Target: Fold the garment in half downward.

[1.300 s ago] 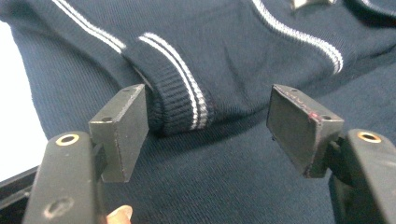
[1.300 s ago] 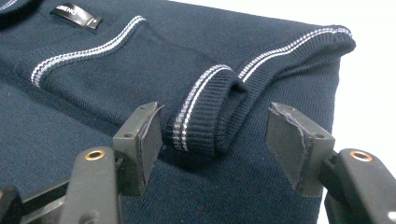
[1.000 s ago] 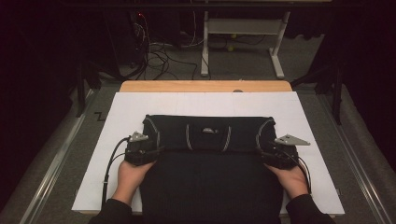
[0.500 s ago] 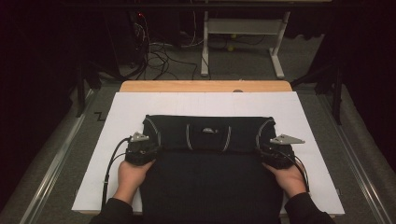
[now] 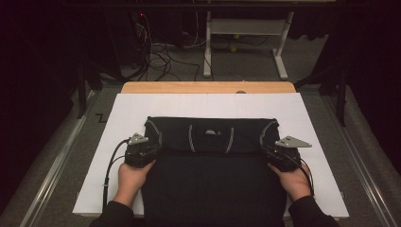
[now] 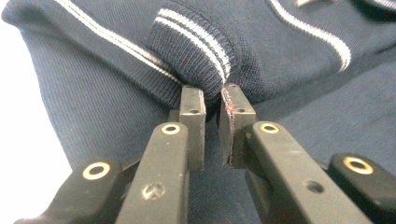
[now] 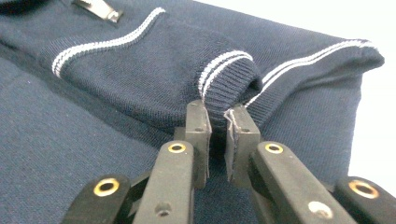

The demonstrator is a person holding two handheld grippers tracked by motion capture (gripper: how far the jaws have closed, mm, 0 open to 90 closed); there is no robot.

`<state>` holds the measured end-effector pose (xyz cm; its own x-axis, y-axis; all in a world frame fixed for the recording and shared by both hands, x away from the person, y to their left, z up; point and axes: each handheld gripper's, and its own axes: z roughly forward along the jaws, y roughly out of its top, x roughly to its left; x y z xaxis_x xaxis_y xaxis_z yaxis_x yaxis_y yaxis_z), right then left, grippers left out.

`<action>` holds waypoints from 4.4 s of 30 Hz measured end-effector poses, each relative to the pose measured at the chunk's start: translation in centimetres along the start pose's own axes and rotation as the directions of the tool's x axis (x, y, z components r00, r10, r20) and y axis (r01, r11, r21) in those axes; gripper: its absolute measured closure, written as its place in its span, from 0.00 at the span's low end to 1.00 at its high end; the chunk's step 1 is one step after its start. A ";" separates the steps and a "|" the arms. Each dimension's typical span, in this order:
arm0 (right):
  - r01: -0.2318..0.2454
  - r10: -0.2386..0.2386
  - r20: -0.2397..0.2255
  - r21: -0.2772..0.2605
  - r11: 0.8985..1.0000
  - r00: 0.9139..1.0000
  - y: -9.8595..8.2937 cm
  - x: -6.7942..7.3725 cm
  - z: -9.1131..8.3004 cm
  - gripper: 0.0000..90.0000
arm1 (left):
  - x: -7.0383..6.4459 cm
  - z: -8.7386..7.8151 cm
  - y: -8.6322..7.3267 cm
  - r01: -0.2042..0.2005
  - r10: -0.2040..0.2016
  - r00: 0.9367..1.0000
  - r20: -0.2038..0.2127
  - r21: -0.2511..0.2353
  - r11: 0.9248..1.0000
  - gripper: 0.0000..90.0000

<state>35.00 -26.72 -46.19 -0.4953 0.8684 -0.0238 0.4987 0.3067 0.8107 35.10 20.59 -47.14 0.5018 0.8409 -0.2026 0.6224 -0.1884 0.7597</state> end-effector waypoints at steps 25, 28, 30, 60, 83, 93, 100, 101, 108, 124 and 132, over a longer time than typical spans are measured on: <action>0.077 -0.082 -0.072 -0.063 0.995 0.994 -2.1 2.3 -6.5 0.91 | -3.6 -5.6 -2.9 -0.114 0.111 0.991 0.072 0.040 0.993 0.86; 0.074 -0.079 -0.076 -0.062 0.995 0.994 -2.8 2.6 -7.2 0.91 | -4.0 -6.1 -3.7 -0.117 0.114 0.990 0.082 0.042 0.992 0.86; 0.075 -0.080 -0.078 -0.061 0.995 0.994 -3.1 2.8 -7.6 0.91 | -4.2 -6.4 -4.3 -0.113 0.108 0.990 0.091 0.041 0.993 0.86; 0.039 -0.045 -0.095 -0.057 0.998 0.995 -5.4 3.8 -8.7 0.50 | -4.2 -7.1 -5.5 -0.086 0.087 0.992 0.090 -0.015 0.996 0.38; 0.015 -0.024 -0.124 -0.076 0.997 0.992 -0.4 4.5 -3.9 0.00 | -4.8 -2.5 -0.1 -0.060 0.063 0.993 0.103 -0.030 0.998 0.00; 0.087 -0.087 -0.175 -0.006 0.996 0.981 1.0 5.7 -1.4 0.08 | -5.7 0.4 1.0 -0.108 0.094 0.985 0.146 0.091 0.990 0.00; 0.109 -0.092 -0.195 0.076 0.991 0.977 0.5 6.1 -0.4 0.27 | -6.7 1.9 0.3 -0.169 0.142 0.981 0.129 0.228 0.959 0.15; 0.107 -0.087 -0.196 0.090 0.990 0.977 0.4 6.1 -0.3 0.29 | -6.7 2.1 0.2 -0.166 0.138 0.982 0.128 0.243 0.956 0.17; 0.126 -0.095 -0.206 0.142 0.982 0.974 -0.3 6.3 0.2 0.51 | -7.0 1.9 -0.2 -0.196 0.169 0.976 0.135 0.225 0.954 0.40; 0.133 -0.114 -0.206 0.079 0.988 0.972 -0.2 6.3 -0.9 0.90 | -7.3 0.6 -0.4 -0.211 0.187 0.967 0.172 0.134 0.968 0.88; 0.124 -0.124 -0.222 -0.011 0.992 0.967 -0.3 6.3 -2.7 0.90 | -7.4 -1.6 -0.6 -0.207 0.191 0.961 0.202 0.064 0.976 0.89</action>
<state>29.80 -22.44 -45.02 -0.6983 0.7157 0.0064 0.4255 0.4079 0.8078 30.06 15.33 -45.05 0.7221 0.6694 -0.1746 0.5421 -0.3906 0.7440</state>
